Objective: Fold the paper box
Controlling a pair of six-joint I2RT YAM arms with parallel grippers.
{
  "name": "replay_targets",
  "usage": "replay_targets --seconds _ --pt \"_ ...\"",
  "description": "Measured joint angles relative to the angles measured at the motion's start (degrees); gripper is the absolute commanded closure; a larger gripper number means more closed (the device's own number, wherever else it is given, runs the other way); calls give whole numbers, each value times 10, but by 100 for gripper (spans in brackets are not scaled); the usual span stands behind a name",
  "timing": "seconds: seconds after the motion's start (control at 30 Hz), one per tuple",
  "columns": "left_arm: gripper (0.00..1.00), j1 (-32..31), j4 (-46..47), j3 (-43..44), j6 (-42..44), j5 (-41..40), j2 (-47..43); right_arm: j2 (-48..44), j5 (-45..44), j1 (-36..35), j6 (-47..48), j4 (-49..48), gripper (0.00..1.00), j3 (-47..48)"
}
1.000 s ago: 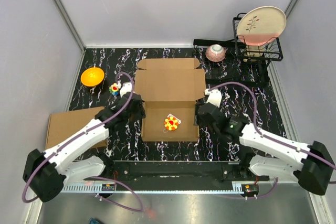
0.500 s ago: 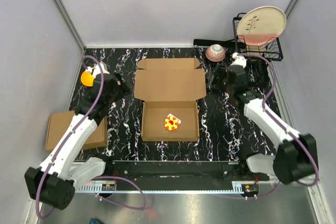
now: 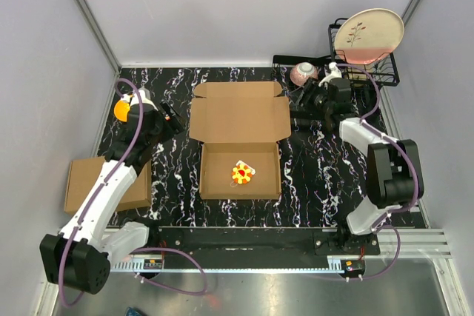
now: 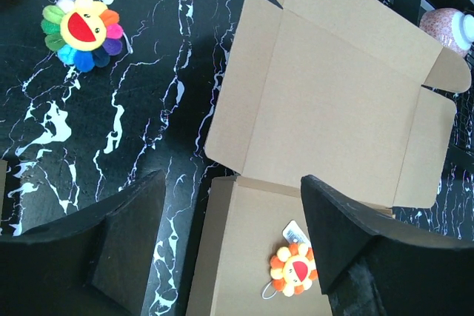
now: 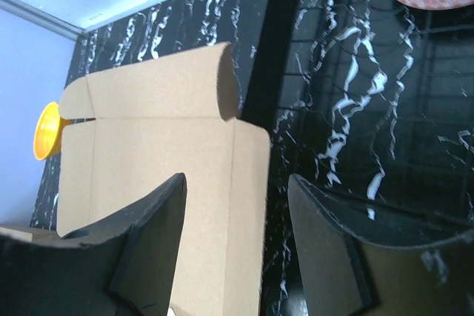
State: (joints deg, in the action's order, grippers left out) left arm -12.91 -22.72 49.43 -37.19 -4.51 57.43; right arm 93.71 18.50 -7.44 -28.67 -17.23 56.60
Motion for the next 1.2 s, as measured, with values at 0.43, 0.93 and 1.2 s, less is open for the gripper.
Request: replay_targets --seconds 0.43,0.93,1.2 --pt "25 13 4 -5 10 15 6 65 37 -5 16 -24 36 33" --pt "26 15 17 -23 10 18 21 117 46 -5 18 -28 50 38" --pt "26 16 19 -26 10 18 21 134 52 -9 18 -31 72 59"
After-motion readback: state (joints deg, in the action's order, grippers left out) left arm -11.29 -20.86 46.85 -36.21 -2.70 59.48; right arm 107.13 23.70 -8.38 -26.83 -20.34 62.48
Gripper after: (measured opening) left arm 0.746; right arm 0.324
